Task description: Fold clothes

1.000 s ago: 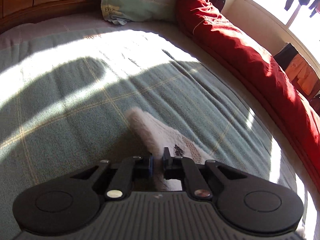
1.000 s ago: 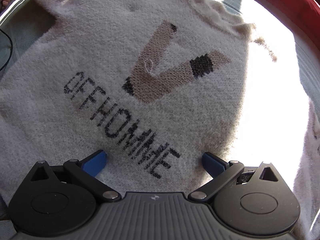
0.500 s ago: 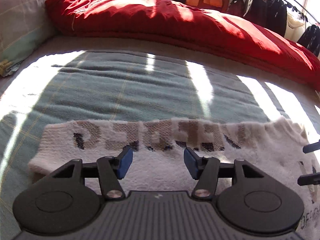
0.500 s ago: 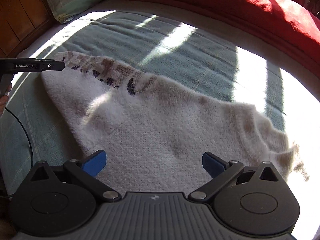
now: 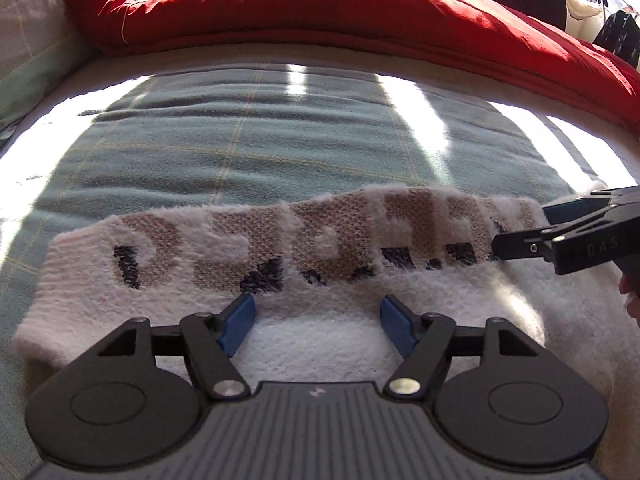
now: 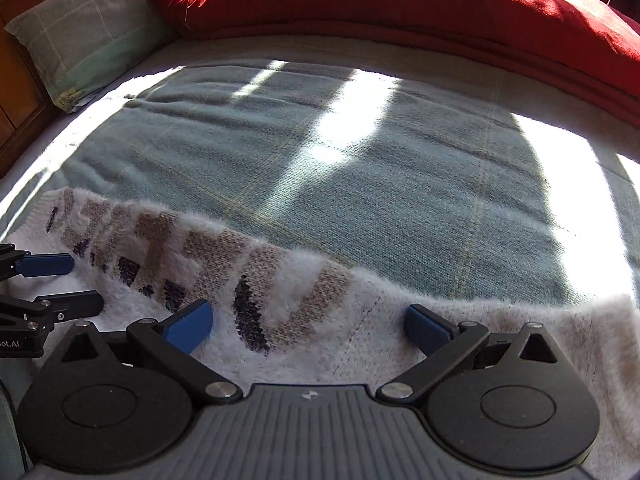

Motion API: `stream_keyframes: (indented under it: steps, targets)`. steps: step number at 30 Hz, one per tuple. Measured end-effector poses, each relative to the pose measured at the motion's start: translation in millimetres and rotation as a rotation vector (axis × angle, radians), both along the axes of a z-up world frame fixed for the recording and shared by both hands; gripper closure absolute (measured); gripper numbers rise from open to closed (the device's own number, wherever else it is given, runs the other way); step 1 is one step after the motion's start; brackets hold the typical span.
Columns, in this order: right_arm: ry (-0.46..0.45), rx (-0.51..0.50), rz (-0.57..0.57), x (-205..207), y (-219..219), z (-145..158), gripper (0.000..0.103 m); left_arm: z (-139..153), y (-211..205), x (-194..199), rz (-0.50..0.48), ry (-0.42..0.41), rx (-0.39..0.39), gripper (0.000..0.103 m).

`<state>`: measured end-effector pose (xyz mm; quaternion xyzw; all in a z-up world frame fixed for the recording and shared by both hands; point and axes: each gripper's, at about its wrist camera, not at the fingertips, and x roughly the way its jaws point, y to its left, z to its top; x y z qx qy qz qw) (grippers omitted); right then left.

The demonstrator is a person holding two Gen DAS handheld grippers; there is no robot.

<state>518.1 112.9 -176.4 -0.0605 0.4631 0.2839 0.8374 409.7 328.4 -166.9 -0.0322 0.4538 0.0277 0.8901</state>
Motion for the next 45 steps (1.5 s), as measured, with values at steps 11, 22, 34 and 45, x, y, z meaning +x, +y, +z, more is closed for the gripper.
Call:
stream_keyframes:
  steps: [11,22,34,45]
  targets:
    - [0.008,-0.002,0.003,6.8,-23.7,37.5,0.0,30.2,-10.3,14.0,-0.027,-0.053,-0.089,0.028]
    - [0.123,-0.083,-0.001,-52.6,-58.9,6.2,0.0,-5.8,-27.4,61.2,-0.089,-0.018,-0.108,0.024]
    - [0.115,-0.072,-0.047,-55.1,-59.1,1.7,0.0,3.2,-34.5,-25.5,-0.074,0.03,0.056,0.022]
    - [0.107,-0.089,-0.043,-55.2,-55.7,1.0,0.0,16.4,-3.9,-38.4,0.023,-0.012,0.069,0.018]
